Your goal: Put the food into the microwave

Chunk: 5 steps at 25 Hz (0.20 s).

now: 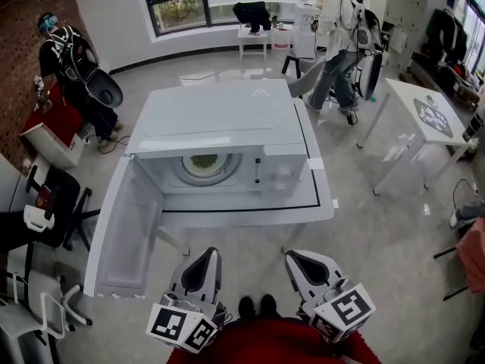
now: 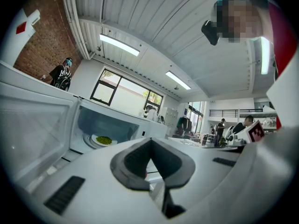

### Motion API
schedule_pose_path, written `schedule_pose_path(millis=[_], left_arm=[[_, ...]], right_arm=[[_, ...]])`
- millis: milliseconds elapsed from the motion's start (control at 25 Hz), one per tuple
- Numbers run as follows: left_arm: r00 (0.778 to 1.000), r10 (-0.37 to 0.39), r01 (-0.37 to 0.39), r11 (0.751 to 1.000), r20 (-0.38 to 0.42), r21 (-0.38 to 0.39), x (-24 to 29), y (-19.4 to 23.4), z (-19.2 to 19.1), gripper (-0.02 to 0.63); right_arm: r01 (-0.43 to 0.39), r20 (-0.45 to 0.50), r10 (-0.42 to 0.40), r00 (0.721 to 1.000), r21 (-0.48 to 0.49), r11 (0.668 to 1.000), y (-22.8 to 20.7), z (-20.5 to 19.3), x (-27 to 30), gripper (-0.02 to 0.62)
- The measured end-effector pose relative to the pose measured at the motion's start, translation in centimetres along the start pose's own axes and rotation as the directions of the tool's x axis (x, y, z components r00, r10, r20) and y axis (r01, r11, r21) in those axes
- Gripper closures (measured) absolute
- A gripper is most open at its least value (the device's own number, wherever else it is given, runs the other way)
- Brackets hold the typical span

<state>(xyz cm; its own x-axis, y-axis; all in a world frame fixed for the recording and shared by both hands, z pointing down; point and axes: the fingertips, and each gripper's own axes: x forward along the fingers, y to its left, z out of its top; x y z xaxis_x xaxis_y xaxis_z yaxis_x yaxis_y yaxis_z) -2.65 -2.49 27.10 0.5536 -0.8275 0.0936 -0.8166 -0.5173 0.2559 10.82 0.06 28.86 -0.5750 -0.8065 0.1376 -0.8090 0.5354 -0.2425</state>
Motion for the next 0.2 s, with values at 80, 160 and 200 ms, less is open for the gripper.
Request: schedule_pose_path(millis=[80, 160, 200], left_arm=[[1.000, 0.002, -0.002, 1.000, -0.003, -0.001, -0.03, 0.03, -0.20, 0.598], [1.000, 0.001, -0.001, 1.000, -0.005, -0.001, 0.00, 0.03, -0.38, 0.598], [1.000, 0.000, 0.000, 1.000, -0.006, 0.000, 0.02, 0.02, -0.46, 0.598]], right_arm=[[0.002, -0.003, -0.002, 1.000, 0.010, 1.000, -0.05, -0.02, 0.06, 0.583], [0.008, -0.008, -0.008, 1.000, 0.033, 0.999, -0.08, -0.12, 0.10, 0.583], [0.010, -0.010, -0.010, 1.000, 0.044, 0.999, -0.10, -0.17, 0.13, 0.583]])
